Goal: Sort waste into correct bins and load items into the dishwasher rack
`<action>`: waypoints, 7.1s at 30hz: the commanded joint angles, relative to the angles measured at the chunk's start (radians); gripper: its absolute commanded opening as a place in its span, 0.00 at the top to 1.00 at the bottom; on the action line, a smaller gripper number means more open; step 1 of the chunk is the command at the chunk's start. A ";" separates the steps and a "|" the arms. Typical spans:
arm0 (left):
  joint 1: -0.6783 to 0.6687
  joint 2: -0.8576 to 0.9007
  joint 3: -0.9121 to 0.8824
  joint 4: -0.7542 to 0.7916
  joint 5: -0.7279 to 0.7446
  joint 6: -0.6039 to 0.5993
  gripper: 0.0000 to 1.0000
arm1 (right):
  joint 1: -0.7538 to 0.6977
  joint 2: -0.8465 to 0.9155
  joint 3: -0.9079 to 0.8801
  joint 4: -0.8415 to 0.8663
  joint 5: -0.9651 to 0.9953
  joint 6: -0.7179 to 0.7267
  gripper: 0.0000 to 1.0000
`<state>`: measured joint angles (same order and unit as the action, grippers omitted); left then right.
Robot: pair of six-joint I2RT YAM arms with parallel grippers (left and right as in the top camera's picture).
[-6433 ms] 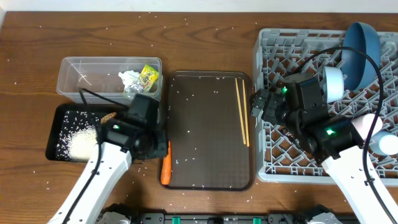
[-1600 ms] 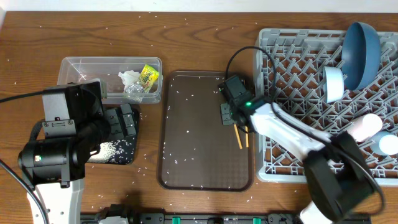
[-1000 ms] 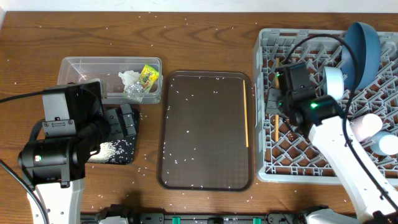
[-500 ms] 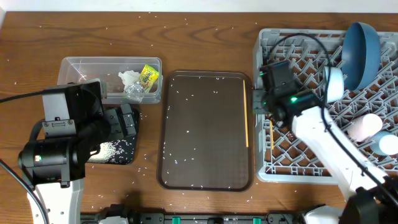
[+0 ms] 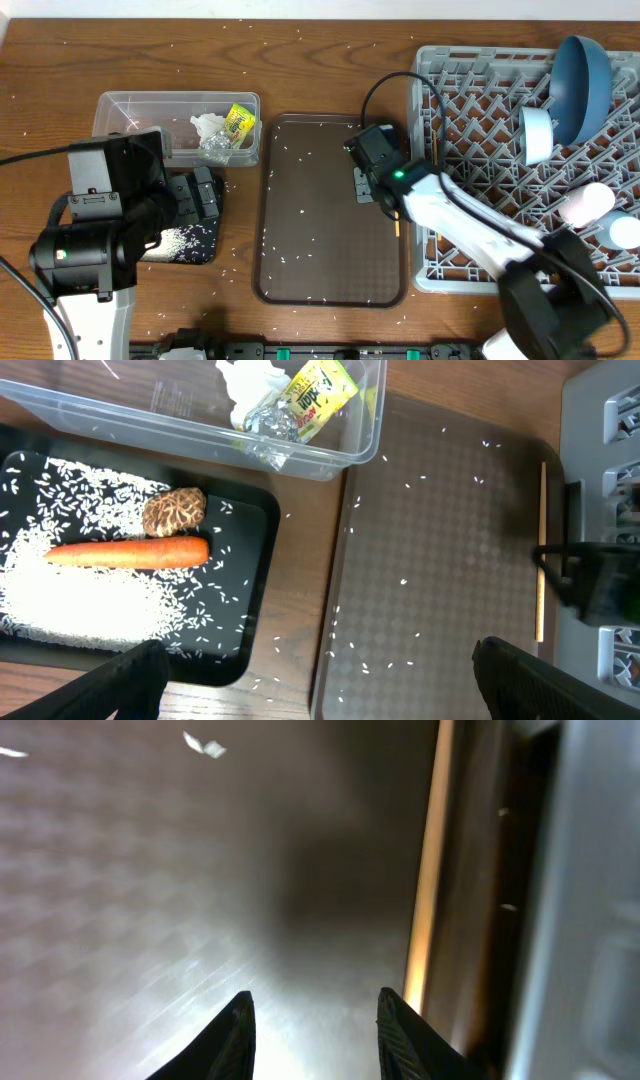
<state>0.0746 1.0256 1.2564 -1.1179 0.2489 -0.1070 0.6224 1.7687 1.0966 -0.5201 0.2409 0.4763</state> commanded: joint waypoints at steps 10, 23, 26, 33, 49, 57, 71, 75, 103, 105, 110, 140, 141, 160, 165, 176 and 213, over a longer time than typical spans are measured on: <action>-0.004 0.001 0.006 0.000 0.002 0.009 0.02 | -0.060 0.100 0.001 0.007 0.074 0.040 0.65; -0.004 0.001 0.006 0.000 0.002 0.009 0.02 | -0.069 0.174 0.002 0.028 -0.018 -0.057 0.89; -0.004 0.001 0.006 0.000 0.002 0.009 0.02 | -0.044 0.166 0.005 0.034 -0.024 -0.090 0.99; -0.004 0.001 0.006 0.000 0.002 0.009 0.02 | -0.042 0.051 0.016 0.003 -0.036 -0.089 0.99; -0.004 0.001 0.006 0.000 0.002 0.009 0.02 | -0.290 -0.381 0.016 -0.165 -0.043 -0.115 0.99; -0.004 0.001 0.006 0.000 0.002 0.009 0.02 | -0.384 -0.289 0.006 -0.191 -0.126 -0.175 0.99; -0.004 0.001 0.006 0.000 0.002 0.010 0.02 | -0.364 -0.436 0.011 -0.237 -0.303 -0.174 0.37; -0.004 0.001 0.006 0.000 0.002 0.009 0.02 | -0.349 -0.602 0.011 -0.322 -0.386 -0.174 0.01; -0.004 0.001 0.006 0.000 0.002 0.009 0.02 | -0.430 -1.360 -0.328 -0.103 -0.037 -0.456 0.01; -0.004 0.001 0.006 0.000 0.002 0.009 0.02 | -0.452 -1.441 -0.435 -0.009 -0.057 -0.456 0.01; -0.004 0.001 0.006 0.000 0.002 0.009 0.02 | -0.516 -1.629 -0.651 0.121 -0.150 -0.455 0.01; -0.004 0.001 0.006 0.000 0.002 0.009 0.02 | -0.610 -1.762 -1.091 0.446 -0.256 -0.455 0.01; -0.004 0.001 0.006 0.000 0.002 0.009 0.02 | -0.610 -1.762 -1.091 0.447 -0.256 -0.455 0.01; -0.007 -0.011 0.006 0.000 0.002 0.010 0.02 | -0.610 -1.761 -1.091 0.447 -0.256 -0.455 0.01; -0.009 -0.101 0.004 0.011 -0.112 0.025 0.02 | -0.610 -1.761 -1.091 0.447 -0.256 -0.455 0.01; -0.009 -0.475 -0.290 0.515 -0.072 0.036 0.02 | -0.610 -1.760 -1.091 0.447 -0.256 -0.455 0.01; -0.063 -1.023 -1.252 1.179 -0.048 0.035 0.02 | -0.610 -1.760 -1.091 0.447 -0.256 -0.455 0.01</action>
<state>0.0170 0.0105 0.0086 0.0631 0.1928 -0.0776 0.0235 0.0120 0.0071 -0.0696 -0.0086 0.0357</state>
